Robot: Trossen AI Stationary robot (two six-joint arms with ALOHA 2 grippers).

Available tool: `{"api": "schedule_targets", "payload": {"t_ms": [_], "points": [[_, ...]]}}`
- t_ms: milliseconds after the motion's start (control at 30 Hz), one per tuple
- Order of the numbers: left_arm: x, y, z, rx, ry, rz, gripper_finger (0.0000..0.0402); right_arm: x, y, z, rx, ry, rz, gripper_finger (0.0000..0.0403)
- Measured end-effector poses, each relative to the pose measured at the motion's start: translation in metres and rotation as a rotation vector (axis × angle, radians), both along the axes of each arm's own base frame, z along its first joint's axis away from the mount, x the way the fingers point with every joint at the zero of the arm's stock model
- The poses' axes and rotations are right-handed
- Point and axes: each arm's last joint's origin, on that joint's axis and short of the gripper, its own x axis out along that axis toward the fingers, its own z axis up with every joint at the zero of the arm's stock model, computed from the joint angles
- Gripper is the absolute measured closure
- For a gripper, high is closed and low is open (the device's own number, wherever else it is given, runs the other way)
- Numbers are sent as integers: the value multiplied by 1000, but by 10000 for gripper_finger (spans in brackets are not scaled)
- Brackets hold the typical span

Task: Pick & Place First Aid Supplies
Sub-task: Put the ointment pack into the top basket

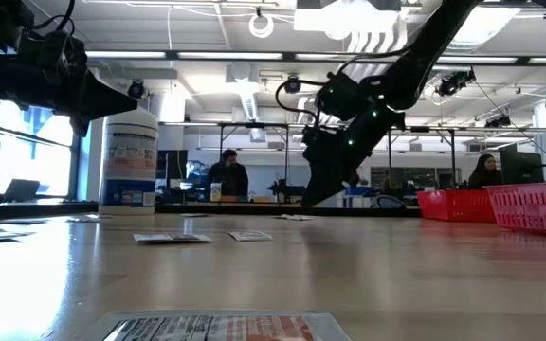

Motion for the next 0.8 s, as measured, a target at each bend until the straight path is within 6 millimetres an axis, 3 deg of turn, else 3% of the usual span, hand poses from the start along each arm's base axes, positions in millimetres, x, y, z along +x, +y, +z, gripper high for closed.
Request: {"api": "schedule_targets", "payload": {"t_ms": [300, 567, 800], "points": [[0, 0, 0, 0, 0, 0, 401, 1, -8, -12, -141, 57, 140, 299], [0, 0, 0, 0, 0, 0, 401, 1, -14, -20, -129, 43, 178, 298], [0, 0, 0, 0, 0, 0, 401, 7, -20, -15, -118, 24, 169, 249]]}}
